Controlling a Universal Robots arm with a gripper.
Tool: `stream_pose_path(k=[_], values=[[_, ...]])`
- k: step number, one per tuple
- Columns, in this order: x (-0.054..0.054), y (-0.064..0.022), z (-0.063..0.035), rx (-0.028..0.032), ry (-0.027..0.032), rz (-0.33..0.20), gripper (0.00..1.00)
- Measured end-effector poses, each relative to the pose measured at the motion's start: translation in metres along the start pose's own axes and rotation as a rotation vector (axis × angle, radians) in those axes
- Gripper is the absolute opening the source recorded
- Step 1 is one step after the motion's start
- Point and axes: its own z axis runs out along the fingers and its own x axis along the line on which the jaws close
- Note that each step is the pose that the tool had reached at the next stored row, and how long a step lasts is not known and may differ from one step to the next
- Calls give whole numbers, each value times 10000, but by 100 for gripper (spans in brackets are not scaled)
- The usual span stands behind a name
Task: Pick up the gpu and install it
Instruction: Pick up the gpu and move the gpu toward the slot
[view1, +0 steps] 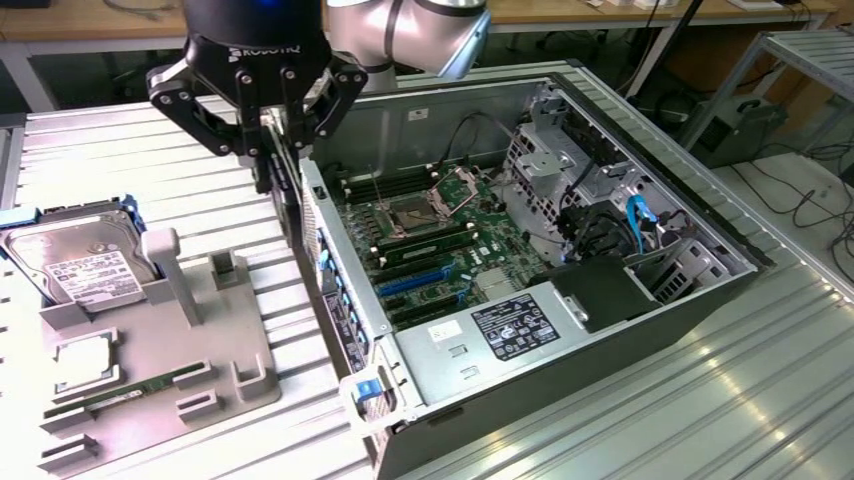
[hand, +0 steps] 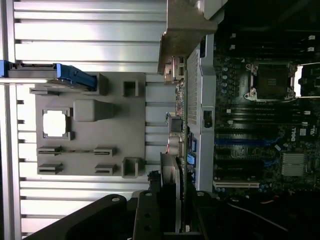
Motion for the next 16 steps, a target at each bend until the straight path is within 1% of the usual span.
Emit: stream_pose_path(k=[16], values=[[-239, -4, 1, 0, 0, 0, 28]])
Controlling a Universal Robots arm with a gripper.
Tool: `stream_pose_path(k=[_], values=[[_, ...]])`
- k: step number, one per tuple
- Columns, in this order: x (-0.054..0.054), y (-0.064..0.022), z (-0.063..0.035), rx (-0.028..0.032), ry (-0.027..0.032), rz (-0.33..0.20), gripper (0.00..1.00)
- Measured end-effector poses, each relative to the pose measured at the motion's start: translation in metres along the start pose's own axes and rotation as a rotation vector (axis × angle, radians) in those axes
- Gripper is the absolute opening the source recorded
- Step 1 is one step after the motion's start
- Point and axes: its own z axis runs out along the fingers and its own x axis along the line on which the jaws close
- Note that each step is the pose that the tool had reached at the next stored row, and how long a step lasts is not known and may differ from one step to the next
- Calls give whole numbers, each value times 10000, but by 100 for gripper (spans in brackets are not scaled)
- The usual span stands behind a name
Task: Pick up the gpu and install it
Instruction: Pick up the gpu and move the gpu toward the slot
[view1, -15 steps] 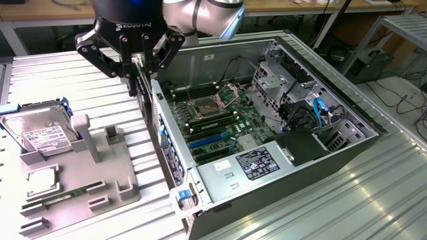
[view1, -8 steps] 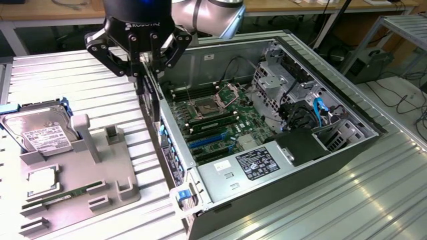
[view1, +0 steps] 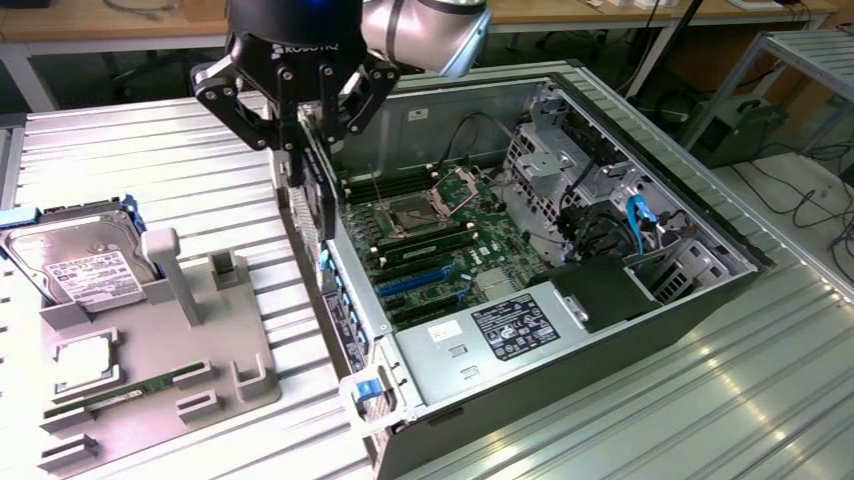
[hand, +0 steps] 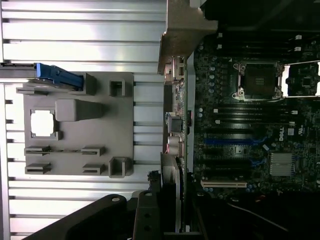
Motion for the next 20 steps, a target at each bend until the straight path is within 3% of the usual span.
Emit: stream_pose_path(k=[8, 20], values=[[-114, -2, 0, 1, 0, 1, 28], [-374, -6, 1, 12, 0, 0, 28]])
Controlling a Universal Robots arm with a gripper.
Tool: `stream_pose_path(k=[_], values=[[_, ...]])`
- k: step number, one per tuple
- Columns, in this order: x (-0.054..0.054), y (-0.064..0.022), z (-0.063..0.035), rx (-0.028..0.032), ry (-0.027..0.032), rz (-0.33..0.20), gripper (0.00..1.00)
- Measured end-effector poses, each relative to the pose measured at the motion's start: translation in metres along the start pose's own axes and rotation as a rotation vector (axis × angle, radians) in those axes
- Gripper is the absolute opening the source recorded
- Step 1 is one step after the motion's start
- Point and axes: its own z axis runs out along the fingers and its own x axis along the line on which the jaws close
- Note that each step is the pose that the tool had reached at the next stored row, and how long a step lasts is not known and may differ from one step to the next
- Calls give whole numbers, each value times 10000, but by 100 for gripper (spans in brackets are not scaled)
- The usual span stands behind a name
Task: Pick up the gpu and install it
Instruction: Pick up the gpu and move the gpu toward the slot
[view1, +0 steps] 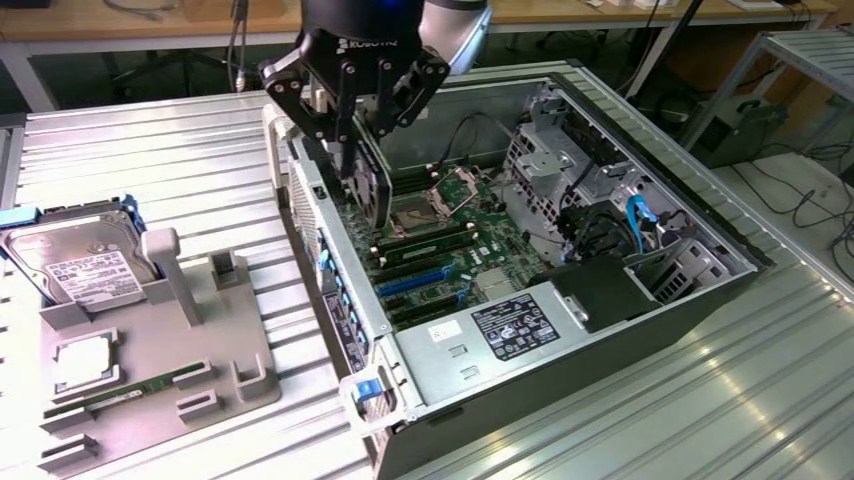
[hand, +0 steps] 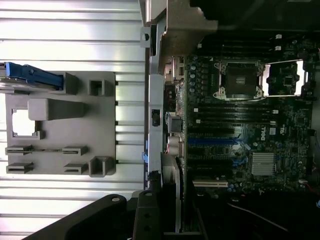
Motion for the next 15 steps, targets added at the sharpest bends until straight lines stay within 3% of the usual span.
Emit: stream_pose_path(k=[15], values=[[-391, -7, 1, 12, 1, 0, 28]])
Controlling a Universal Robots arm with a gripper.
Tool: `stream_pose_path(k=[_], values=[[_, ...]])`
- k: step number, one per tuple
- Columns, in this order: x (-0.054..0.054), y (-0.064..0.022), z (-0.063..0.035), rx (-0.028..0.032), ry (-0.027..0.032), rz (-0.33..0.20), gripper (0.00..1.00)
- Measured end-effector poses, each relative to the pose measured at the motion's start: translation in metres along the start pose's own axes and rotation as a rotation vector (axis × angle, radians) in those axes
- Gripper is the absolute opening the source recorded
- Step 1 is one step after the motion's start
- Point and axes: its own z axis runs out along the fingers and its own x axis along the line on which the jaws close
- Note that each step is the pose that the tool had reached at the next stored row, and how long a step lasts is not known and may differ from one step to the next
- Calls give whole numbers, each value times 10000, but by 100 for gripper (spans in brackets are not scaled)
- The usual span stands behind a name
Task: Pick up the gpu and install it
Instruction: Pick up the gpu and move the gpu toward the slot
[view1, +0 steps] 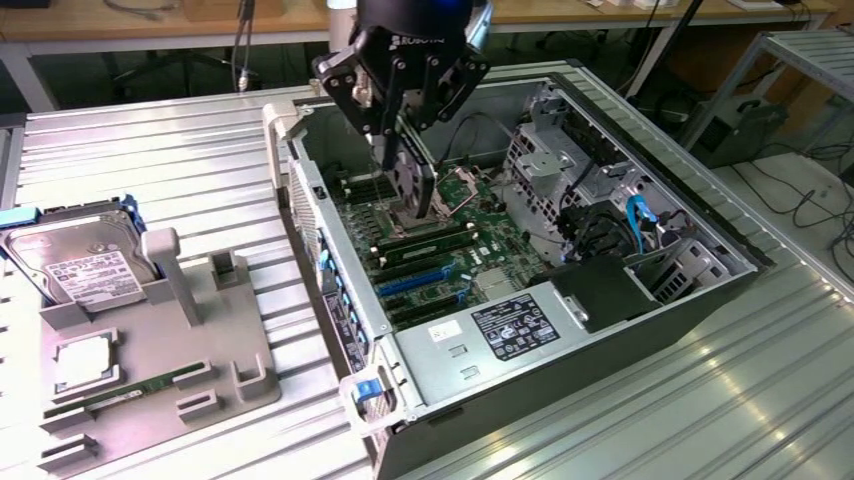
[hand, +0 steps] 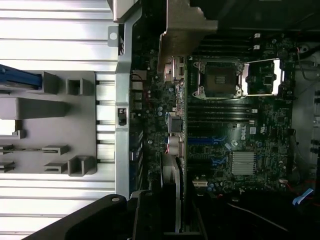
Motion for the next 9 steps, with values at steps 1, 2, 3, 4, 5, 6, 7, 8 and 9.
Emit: stream_pose_path(k=[1, 2, 3, 4, 5, 6, 7, 8, 9], values=[[-27, 0, 0, -1, -1, 2, 28], [-53, -1, 1, -1, -1, 1, 28], [-79, -1, 1, 0, 0, 1, 28], [-103, -2, 1, 0, 0, 0, 28], [-128, -2, 1, 0, 0, -1, 28], [-151, -3, 1, -1, -1, 0, 28], [-174, -3, 1, -1, 0, 1, 28], [-201, -3, 2, 0, 0, 1, 28], [-218, -4, 2, -1, -1, 0, 28]])
